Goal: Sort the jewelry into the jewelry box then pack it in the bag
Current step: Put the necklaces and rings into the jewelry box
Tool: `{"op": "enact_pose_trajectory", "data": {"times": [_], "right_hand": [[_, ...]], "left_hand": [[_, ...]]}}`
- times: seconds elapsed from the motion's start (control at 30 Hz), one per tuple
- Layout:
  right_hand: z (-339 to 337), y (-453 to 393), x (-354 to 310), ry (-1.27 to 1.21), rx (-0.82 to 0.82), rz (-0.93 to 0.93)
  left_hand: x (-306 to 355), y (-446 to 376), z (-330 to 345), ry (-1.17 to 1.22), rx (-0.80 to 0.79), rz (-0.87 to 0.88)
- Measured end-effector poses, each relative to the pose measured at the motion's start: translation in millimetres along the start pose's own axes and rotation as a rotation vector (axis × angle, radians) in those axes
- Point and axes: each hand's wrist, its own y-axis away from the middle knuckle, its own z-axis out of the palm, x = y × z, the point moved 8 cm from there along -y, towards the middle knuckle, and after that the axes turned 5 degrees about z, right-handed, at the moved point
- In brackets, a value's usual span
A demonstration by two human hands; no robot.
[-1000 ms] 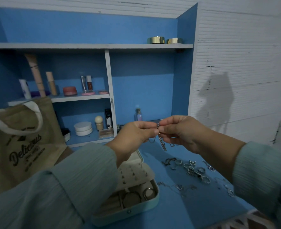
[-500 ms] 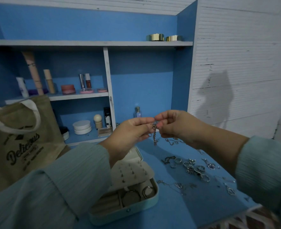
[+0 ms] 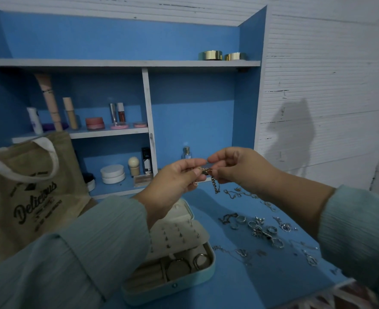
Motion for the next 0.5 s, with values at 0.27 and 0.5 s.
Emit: {"op": "enact_pose_trajectory", "data": {"times": [0.27, 0.5], "right_hand": [[-2, 2, -14, 0.022, -0.020, 0.020], [-2, -1, -17, -0.007, 0.052, 0.026]], "left_hand": [[4, 5, -2, -0.204, 0.052, 0.038], [8, 12, 10, -0.162, -0.023, -0.002]]}}
